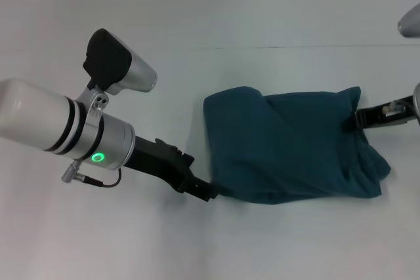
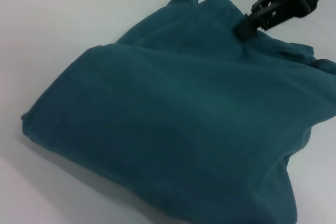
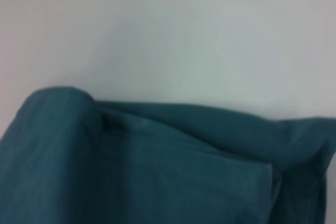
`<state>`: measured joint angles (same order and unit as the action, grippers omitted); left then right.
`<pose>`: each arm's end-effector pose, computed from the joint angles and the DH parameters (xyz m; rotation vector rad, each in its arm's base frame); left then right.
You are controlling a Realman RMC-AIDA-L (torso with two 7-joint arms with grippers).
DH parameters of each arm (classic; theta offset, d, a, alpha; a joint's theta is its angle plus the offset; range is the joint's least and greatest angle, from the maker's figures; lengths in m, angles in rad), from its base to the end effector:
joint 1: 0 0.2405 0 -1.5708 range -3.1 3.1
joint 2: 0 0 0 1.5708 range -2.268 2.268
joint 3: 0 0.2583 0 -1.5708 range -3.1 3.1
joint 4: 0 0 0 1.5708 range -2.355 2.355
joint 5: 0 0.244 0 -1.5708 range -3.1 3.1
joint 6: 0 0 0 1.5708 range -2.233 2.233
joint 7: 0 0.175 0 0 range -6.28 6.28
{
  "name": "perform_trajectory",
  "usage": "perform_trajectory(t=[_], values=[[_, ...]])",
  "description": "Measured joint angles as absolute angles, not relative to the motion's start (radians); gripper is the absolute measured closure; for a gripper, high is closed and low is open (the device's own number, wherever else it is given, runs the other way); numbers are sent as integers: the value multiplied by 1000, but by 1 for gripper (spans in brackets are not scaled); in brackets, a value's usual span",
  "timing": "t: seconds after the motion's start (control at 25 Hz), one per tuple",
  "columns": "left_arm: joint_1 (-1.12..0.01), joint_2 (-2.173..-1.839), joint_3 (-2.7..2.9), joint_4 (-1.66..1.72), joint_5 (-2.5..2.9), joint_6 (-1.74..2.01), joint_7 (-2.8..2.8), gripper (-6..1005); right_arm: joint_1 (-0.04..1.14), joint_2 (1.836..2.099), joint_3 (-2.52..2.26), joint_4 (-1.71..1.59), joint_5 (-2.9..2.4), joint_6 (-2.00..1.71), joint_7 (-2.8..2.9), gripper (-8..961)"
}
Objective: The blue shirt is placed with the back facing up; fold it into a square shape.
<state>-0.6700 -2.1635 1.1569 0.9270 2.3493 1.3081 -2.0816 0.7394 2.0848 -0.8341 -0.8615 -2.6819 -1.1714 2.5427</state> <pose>-0.2014 0.4085 -0.0918 -2.8156 -0.8331 0.0419 0.2795 0.4630 -0.0030 -2.1421 1.4123 -0.0560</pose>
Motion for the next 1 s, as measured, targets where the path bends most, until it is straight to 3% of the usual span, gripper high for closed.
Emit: perform_trajectory(t=[0.28,1.0], values=[[-671,-2164,1166,917,2354,1301,-2087,71,736,2084,-828,-946,-2674,-1188,2551,933],[-670,-2164,1162,916,2355,1287,-2084,72,745,2086,-883,-948,-2696,-1114,2545,866]])
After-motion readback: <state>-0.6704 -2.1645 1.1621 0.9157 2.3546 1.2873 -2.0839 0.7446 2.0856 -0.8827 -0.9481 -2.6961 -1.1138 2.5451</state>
